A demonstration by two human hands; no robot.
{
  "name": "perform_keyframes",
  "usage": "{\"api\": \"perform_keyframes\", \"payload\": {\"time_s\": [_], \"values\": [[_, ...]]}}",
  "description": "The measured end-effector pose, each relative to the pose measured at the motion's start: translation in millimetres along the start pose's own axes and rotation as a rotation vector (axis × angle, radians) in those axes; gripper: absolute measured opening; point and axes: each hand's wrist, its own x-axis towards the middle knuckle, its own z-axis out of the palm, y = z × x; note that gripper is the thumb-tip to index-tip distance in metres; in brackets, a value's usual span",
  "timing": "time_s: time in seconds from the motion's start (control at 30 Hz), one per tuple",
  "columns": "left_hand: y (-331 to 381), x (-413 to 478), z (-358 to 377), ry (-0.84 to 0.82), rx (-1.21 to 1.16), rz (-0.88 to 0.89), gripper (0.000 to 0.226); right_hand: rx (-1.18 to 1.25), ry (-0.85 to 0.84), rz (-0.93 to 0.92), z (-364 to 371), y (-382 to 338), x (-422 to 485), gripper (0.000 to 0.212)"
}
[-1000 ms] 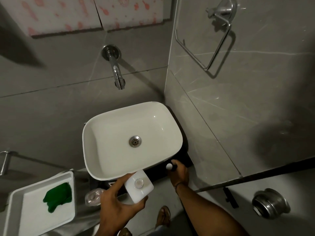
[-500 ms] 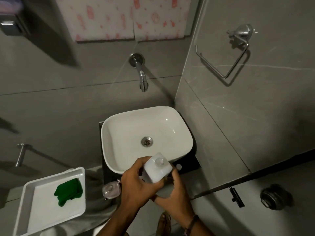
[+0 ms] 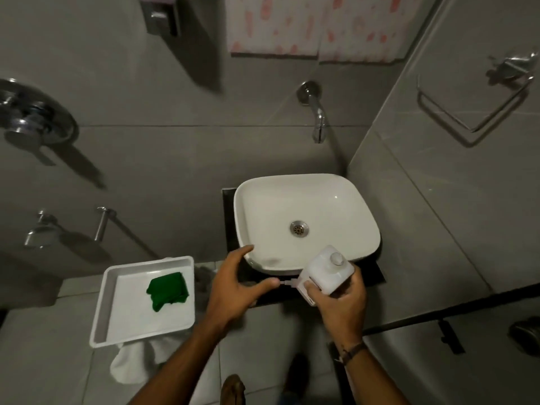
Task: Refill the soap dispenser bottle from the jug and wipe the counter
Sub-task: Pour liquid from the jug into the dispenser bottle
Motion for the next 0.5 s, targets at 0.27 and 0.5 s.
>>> {"api": "perform_keyframes", "payload": {"time_s": [0.27,0.5], "values": [[-103,-8,-16,-0.266,0.291,-0.155,0.118,0.052,-0.063,0.066,9,-15,-20,0.07],[-116,-8,-7,-0.084,0.205,-0.073,0.061,0.031,-0.109,-0.029,15,-30,-24,0.076]]}}
